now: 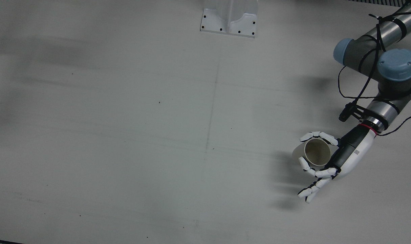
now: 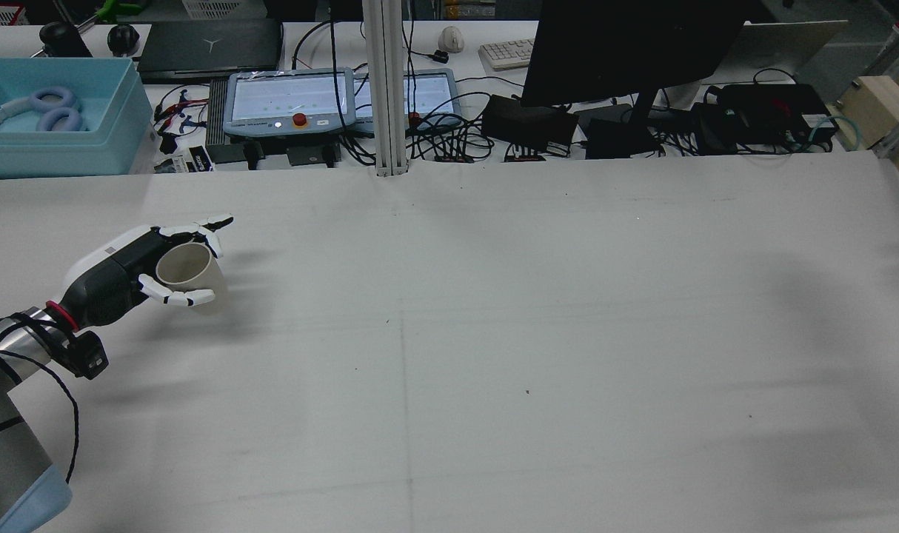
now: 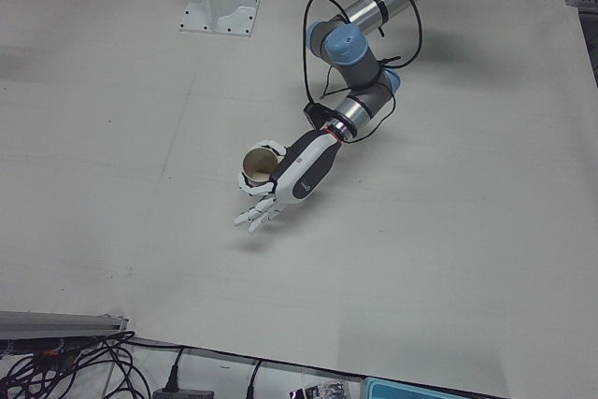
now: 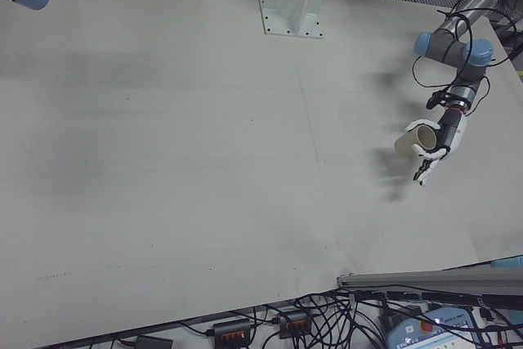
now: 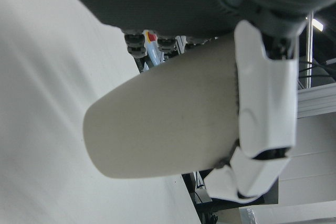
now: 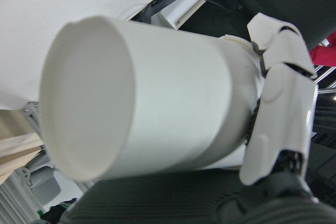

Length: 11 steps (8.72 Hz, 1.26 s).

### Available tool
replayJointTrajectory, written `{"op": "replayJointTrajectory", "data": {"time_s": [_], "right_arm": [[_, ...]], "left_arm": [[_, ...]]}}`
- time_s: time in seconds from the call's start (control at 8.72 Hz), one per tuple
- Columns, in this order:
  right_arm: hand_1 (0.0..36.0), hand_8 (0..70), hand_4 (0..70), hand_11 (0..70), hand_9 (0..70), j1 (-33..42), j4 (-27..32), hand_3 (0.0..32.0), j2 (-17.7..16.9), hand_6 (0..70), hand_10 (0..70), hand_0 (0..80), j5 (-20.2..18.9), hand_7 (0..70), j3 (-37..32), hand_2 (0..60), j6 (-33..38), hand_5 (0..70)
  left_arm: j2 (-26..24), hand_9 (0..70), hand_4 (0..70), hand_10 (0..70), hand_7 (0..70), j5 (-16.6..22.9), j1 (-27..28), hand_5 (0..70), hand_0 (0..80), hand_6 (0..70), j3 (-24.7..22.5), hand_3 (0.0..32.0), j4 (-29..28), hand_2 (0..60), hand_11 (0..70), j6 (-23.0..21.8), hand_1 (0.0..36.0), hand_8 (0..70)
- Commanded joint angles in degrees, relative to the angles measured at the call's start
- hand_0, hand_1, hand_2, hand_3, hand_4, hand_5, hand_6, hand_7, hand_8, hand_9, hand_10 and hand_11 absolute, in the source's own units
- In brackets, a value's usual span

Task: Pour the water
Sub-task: 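Carry the left hand's cup back and lower it onto the table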

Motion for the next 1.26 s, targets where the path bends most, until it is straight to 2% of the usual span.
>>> {"op": "replayJointTrajectory", "data": {"time_s": [0.0, 0.11, 0.23, 0.46, 0.57, 0.69, 0.8, 0.92, 1.03, 1.15], "right_arm": [[3.2, 15.6, 12.3, 10.2, 12.3, -0.91, 10.24, 0.0, 2.22, 9.1, 6.6, 49.8, 2.48, 10.9, -16.66, 0.0, 0.01, 15.6], [1.0, 8.4, 7.4, 0.0, 1.4, -0.92, 12.01, 0.0, 4.49, 3.4, 0.0, 47.7, 2.48, 3.1, -20.61, 0.0, 0.27, 11.2], [1.8, 6.7, 7.6, 0.0, 0.2, -1.00, 12.03, 0.0, 6.95, 3.8, 0.0, 47.7, 2.39, 3.7, -22.31, 0.0, 0.36, 10.4], [2.2, 3.7, 3.4, 0.0, 0.0, -1.79, 12.03, 0.0, 7.06, 1.1, 0.0, 47.5, 2.39, 0.8, -21.36, 0.0, 0.45, 6.9], [1.0, 4.3, 0.0, 0.0, 0.0, -1.88, 11.94, 6.2, 7.15, 0.0, 0.0, 46.9, 2.39, 0.0, -21.36, 0.0, 2.11, 4.3], [0.0, 4.6, 0.0, 0.0, 0.0, -2.14, 11.94, 13.8, 7.06, 0.0, 0.0, 46.6, 2.39, 0.0, -21.36, 0.0, 2.82, 1.9], [0.3, 5.0, 0.0, 0.0, 0.0, -2.15, 11.94, 14.2, 7.06, 0.0, 0.0, 46.6, 2.39, 0.0, -21.36, 0.0, 2.91, 2.2], [0.6, 5.0, 0.0, 0.0, 0.0, -2.41, 11.94, 13.0, 7.06, 0.0, 0.0, 46.5, 2.39, 0.0, -21.36, 0.0, 2.91, 2.5], [1.1, 5.3, 0.0, 0.0, 0.0, -2.50, 11.94, 12.8, 7.06, 0.0, 0.0, 46.6, 2.39, 0.0, -21.27, 0.0, 3.00, 3.3], [1.4, 5.5, 0.0, 0.0, 0.0, -2.50, 11.94, 12.6, 7.06, 0.0, 0.0, 46.7, 2.39, 0.0, -21.27, 0.0, 3.00, 3.7]], "left_arm": [[3.65, 0.8, 62.7, 5.0, 11.4, 0.07, -2.22, 70.0, 61.6, 8.7, 5.02, 0.0, -6.86, 60.0, 9.1, 0.66, 33.5, 5.8], [4.69, 0.8, 62.1, 4.9, 11.2, 0.07, -2.65, 70.0, 61.7, 8.3, 6.79, 0.0, -9.24, 60.0, 9.0, 1.27, 33.1, 5.7], [5.23, 0.7, 60.5, 4.9, 10.5, 0.07, -4.14, 70.0, 61.0, 7.6, 7.94, 0.0, -11.78, 58.6, 8.9, 2.76, 32.3, 5.6], [8.99, 0.7, 60.2, 5.0, 10.9, 0.07, -5.55, 70.0, 61.4, 7.9, 9.26, 0.0, -15.40, 56.6, 9.0, 2.86, 31.9, 5.7], [11.01, 0.7, 59.8, 4.9, 10.8, 0.16, -6.60, 70.0, 61.5, 7.9, 9.70, 0.0, -17.50, 52.0, 8.8, 4.17, 30.8, 5.8], [12.16, 0.6, 57.5, 4.2, 10.3, 0.16, -7.66, 70.0, 61.0, 8.0, 10.40, 0.0, -18.65, 40.4, 7.8, 4.62, 27.8, 6.4], [13.05, 0.6, 56.7, 3.9, 10.0, 0.51, -8.36, 70.0, 61.3, 8.4, 13.19, 0.0, -20.93, 35.9, 7.2, 4.88, 26.7, 6.8], [13.14, 0.6, 56.6, 4.1, 10.0, 1.12, -8.63, 70.0, 60.4, 8.6, 15.66, 0.0, -22.52, 34.9, 7.4, 5.41, 25.8, 6.9], [13.49, 0.5, 56.1, 3.8, 9.9, 1.39, -8.89, 70.0, 60.4, 8.6, 16.12, 0.0, -22.79, 32.5, 6.9, 7.76, 25.1, 7.1], [13.58, 0.5, 53.1, 3.1, 9.7, 2.43, -9.59, 70.0, 60.4, 8.3, 16.12, 0.0, -23.06, 13.1, 5.7, 8.57, 20.5, 7.2]]}}
